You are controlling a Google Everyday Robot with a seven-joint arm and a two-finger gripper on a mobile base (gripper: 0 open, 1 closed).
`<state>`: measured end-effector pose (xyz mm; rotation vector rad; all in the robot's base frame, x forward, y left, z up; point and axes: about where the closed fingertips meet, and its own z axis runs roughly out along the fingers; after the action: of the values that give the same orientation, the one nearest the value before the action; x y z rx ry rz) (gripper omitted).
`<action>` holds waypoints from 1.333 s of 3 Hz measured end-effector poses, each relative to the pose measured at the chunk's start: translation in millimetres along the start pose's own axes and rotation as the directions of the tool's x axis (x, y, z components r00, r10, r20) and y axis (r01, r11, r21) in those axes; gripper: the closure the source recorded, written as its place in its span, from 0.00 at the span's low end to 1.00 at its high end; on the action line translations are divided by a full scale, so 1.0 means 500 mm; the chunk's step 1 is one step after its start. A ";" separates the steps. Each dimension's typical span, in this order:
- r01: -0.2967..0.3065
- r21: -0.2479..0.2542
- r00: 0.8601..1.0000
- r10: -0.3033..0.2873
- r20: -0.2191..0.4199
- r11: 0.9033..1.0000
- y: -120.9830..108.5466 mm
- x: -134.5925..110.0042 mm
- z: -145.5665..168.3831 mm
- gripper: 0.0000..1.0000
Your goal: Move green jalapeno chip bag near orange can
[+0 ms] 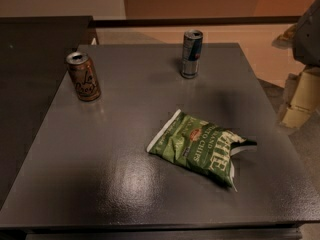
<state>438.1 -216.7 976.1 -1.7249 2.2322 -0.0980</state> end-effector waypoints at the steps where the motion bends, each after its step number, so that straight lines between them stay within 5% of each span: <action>1: 0.000 0.000 1.000 0.000 0.000 1.000 0.000 0.000 0.000 0.00; 2: 0.026 -0.012 1.000 -0.025 0.005 1.000 0.008 -0.012 0.008 0.00; 4: 0.085 -0.154 0.993 -0.071 0.094 0.984 0.103 -0.078 0.116 0.00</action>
Offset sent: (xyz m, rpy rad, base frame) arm -0.0035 0.0151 -0.0140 -0.0015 0.0396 0.0636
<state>415.5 -157.7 916.6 -1.8602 2.1602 0.1381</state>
